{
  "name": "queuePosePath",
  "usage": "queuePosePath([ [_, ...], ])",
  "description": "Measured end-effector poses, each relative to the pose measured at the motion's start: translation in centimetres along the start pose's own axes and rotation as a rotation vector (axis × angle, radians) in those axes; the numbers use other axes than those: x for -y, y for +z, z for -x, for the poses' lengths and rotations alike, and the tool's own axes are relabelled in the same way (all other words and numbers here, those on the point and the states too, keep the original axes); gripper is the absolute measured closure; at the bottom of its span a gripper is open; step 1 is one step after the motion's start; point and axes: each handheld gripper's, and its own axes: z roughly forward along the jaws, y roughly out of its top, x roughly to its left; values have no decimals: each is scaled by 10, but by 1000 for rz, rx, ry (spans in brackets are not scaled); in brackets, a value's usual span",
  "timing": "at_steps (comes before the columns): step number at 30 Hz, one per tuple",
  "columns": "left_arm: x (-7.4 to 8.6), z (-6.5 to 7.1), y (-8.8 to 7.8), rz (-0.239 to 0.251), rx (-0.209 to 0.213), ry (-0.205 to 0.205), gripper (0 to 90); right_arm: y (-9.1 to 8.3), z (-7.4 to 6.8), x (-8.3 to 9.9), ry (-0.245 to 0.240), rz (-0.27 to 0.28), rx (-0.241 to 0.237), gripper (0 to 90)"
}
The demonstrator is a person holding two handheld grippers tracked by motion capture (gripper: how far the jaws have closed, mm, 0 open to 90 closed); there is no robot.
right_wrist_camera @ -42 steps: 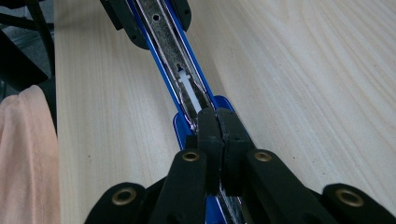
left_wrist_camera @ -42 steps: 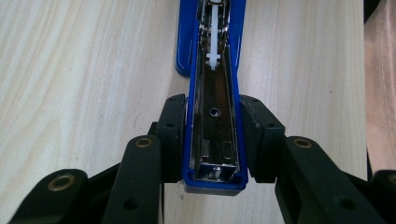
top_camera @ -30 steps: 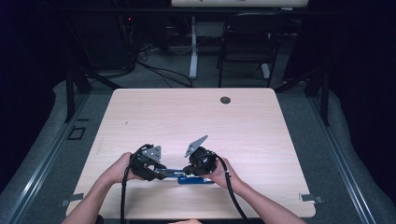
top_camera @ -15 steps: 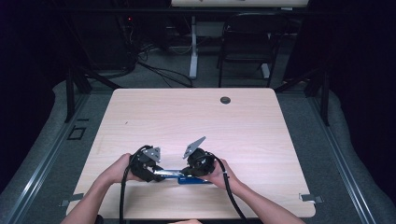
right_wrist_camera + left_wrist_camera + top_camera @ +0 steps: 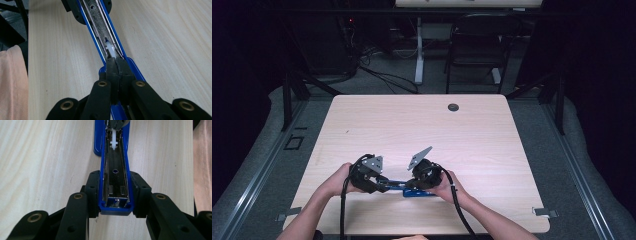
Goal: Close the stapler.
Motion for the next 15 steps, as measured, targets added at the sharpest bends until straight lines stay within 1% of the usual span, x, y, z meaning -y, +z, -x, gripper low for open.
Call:
queuePosePath([
  [4,-3,2,-3,8,-17,17,653,0,0,0,10,4,-3,900],
  [6,-5,3,-4,22,-18,22,653,1,1,1,12,3,-6,900],
  [7,-6,4,-5,20,-27,28,652,1,1,1,12,3,-8,900],
  [8,-6,4,-6,23,-10,27,653,1,1,1,13,3,-11,900],
  [9,-7,5,-5,31,-22,26,653,1,0,1,13,3,-14,900],
  [10,-7,5,-5,33,-21,24,653,1,0,1,13,4,-15,900],
  [12,-8,4,-6,28,-19,21,653,0,0,0,9,7,-12,900],
  [13,-9,4,-6,18,-10,20,653,0,0,0,5,7,-11,900],
  [14,-11,5,-7,17,-22,20,653,0,-1,0,7,11,-11,900],
  [15,-13,6,-7,15,-22,19,653,0,-1,0,7,17,-13,900],
])
